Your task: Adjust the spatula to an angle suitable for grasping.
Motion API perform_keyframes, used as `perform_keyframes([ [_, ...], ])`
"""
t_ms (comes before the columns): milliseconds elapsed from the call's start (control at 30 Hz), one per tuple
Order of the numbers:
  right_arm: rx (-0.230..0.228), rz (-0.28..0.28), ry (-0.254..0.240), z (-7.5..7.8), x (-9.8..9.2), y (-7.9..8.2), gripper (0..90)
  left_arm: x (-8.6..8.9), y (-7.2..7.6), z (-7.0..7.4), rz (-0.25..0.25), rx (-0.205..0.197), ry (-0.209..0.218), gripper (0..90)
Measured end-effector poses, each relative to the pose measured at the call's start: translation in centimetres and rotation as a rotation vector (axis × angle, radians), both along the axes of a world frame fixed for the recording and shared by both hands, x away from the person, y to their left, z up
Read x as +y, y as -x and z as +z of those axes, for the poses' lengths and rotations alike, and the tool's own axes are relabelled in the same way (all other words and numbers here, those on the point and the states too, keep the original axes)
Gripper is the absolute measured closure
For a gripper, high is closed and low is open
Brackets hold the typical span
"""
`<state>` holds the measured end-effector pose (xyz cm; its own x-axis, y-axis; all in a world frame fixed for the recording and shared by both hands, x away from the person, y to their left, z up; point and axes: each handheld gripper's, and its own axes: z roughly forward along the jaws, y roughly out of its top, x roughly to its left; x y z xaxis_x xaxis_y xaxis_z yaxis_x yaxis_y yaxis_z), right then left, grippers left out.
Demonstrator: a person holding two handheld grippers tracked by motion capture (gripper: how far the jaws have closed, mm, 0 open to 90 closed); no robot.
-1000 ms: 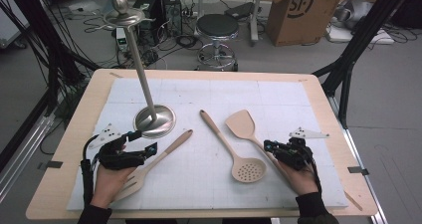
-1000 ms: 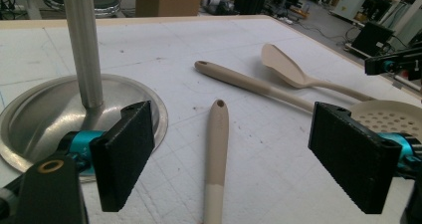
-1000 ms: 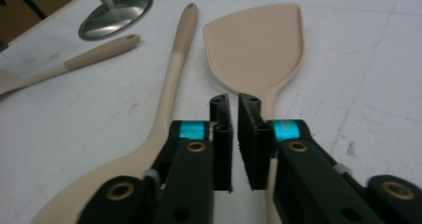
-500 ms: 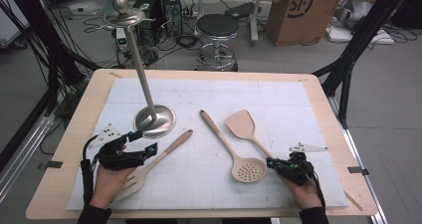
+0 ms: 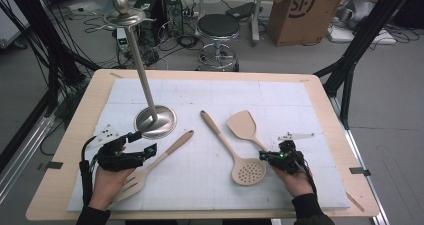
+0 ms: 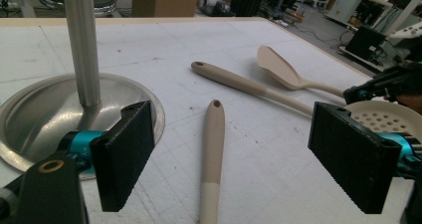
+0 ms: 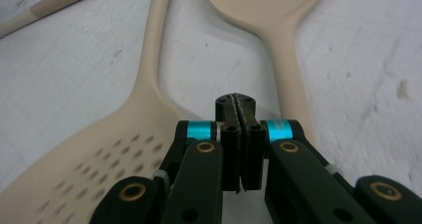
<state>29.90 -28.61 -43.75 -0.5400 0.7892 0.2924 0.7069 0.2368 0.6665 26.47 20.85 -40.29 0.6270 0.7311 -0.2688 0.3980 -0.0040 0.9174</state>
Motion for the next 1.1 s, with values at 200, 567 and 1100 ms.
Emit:
perform_keyframes([
  [200,0.049,0.032,0.068,0.2,1.4,-3.2,89.5,0.0,0.0,0.0,0.000,0.000,0.002,18.8],
  [567,0.087,0.076,0.182,0.5,3.4,-6.5,89.6,-0.1,-0.1,-0.2,0.000,0.002,-0.003,19.0],
  [1100,0.075,-0.052,0.121,0.2,1.0,-8.9,90.0,-0.2,0.1,-0.2,-0.005,0.002,-0.009,19.5],
])
